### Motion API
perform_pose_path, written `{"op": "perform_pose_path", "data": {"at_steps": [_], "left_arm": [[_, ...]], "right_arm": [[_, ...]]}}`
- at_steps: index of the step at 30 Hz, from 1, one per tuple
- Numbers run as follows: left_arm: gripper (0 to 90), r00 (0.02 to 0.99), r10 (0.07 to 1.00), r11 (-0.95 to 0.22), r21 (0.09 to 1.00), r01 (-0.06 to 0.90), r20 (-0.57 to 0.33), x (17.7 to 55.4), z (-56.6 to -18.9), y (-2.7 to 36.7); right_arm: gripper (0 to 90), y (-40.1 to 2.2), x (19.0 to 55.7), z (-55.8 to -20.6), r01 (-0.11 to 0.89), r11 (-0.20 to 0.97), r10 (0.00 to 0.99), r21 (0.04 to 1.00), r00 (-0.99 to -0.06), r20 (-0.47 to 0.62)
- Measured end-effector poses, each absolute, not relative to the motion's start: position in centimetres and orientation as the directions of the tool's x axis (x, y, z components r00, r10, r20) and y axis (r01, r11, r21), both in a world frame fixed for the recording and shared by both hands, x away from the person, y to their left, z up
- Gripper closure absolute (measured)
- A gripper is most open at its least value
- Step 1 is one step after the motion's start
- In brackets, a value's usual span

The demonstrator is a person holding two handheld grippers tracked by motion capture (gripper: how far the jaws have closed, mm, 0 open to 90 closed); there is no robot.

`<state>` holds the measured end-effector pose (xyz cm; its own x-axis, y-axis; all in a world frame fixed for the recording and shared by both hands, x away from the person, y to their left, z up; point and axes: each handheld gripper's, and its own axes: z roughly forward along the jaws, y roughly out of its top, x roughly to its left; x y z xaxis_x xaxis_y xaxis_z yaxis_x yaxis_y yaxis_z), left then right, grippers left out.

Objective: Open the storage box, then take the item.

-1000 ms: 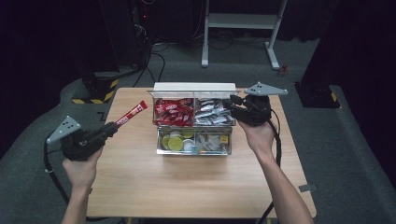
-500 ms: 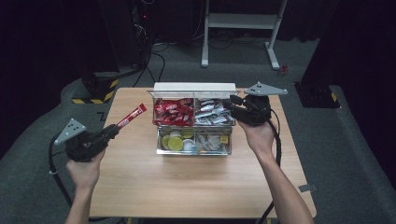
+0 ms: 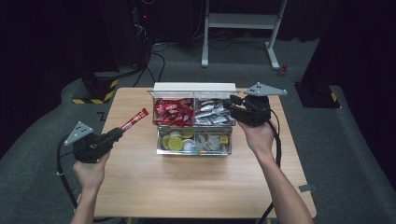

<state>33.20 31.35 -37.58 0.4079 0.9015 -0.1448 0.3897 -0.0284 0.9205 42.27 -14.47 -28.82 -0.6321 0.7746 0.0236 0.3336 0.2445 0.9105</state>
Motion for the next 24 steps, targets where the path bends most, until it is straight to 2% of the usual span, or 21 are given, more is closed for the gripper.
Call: {"op": "perform_pose_path", "data": {"at_steps": [24], "left_arm": [[81.2,0.392,0.912,-0.086,0.876,0.474,-0.123,35.5,-42.4,28.9]], "right_arm": [[63.8,-14.4,42.4,-29.1,0.343,0.239,0.778,0.909,-0.627,0.032]]}}
